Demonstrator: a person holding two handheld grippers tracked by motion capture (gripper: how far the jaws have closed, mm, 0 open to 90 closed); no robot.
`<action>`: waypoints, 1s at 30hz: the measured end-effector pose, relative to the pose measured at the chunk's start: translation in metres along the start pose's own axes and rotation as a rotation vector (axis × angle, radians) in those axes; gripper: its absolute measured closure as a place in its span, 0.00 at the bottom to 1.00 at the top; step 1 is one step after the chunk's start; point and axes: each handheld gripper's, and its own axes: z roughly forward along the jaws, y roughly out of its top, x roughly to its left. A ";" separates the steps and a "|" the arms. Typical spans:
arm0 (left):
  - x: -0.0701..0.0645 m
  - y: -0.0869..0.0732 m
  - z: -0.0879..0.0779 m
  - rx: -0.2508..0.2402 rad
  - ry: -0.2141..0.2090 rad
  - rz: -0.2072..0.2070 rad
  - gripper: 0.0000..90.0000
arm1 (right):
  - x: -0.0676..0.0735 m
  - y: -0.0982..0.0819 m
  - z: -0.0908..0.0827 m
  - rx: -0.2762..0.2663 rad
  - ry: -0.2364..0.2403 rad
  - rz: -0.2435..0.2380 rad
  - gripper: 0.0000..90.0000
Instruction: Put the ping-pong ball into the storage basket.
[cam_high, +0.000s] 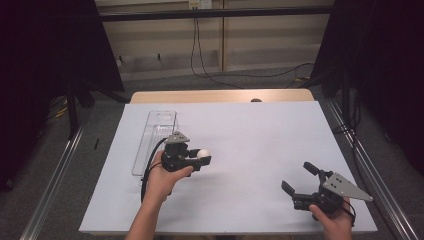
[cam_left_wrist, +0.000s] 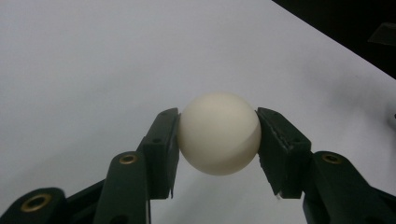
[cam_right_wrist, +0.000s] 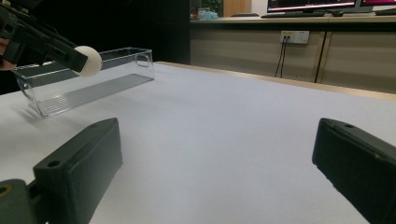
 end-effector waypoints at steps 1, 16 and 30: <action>0.000 0.000 0.000 0.000 -0.003 -0.001 0.57 | 0.000 0.000 0.000 0.000 0.000 -0.003 0.01; 0.005 -0.001 -0.002 0.004 0.008 -0.009 0.57 | 0.000 0.000 0.001 -0.003 -0.006 0.006 0.01; 0.008 -0.001 -0.009 -0.012 0.020 -0.024 0.57 | 0.000 0.000 0.001 0.000 0.002 0.005 0.01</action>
